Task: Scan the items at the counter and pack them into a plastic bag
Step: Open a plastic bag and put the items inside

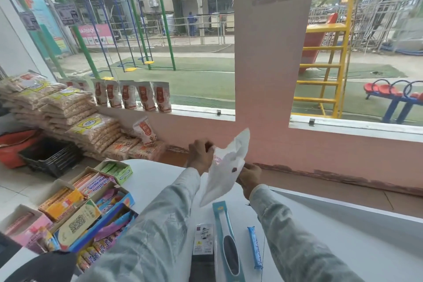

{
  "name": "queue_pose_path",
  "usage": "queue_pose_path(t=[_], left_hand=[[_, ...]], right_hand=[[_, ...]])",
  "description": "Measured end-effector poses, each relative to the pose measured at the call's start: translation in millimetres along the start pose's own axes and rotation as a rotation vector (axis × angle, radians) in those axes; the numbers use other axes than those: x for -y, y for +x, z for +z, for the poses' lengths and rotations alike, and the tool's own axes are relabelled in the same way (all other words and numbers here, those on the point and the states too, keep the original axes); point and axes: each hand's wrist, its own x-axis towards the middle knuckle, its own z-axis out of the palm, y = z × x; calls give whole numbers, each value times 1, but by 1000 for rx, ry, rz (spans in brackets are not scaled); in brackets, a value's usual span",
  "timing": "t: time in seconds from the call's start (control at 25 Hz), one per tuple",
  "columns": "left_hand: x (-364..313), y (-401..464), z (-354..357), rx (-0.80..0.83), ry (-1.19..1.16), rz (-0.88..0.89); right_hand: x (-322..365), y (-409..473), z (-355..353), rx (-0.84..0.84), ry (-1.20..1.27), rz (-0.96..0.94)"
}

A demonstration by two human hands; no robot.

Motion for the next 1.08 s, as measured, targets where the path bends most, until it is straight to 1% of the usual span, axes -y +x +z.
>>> queue_pose_path(t=[0.08,0.16,0.24,0.28,0.32,0.4,0.44,0.52,0.6,0.68,0.72,0.8,0.92,1.0,1.08], left_hand=[[7,22,-23,-145,55,56],[23,42,-33,-217,50,132],[37,50,-32,-219,75,167],[43,51,-29,-199,90,177],[48,49,-26,-176,97,185],[59,43,-19,-138,138,202],[67,41,-14,-115,166,214],[81,37,-4,-63,198,235],[99,29,5,3,223,275],[114,18,9,48,299,312],[123,14,11,66,334,315],[138,5,9,91,362,294],[154,-9,7,105,362,247],[161,-18,6,120,367,216],[164,-22,2,119,364,197]], right_hand=[[-12,7,-3,-157,-46,19],[-31,16,-10,-284,-78,56],[-45,14,-13,-386,-156,90],[-49,10,-10,-420,-229,85],[-56,2,-7,-420,-352,66],[-77,-25,5,-348,-665,-27],[-94,-41,12,-259,-810,-103],[-134,-72,27,-14,-1032,-226],[-179,-87,34,239,-1300,-199],[-215,-89,33,377,-1566,-172],[-228,-90,33,422,-1642,-181],[-240,-92,31,466,-1693,-223],[-244,-91,25,492,-1651,-216],[-243,-95,23,470,-1651,-250],[-240,-100,23,416,-1599,-347]])
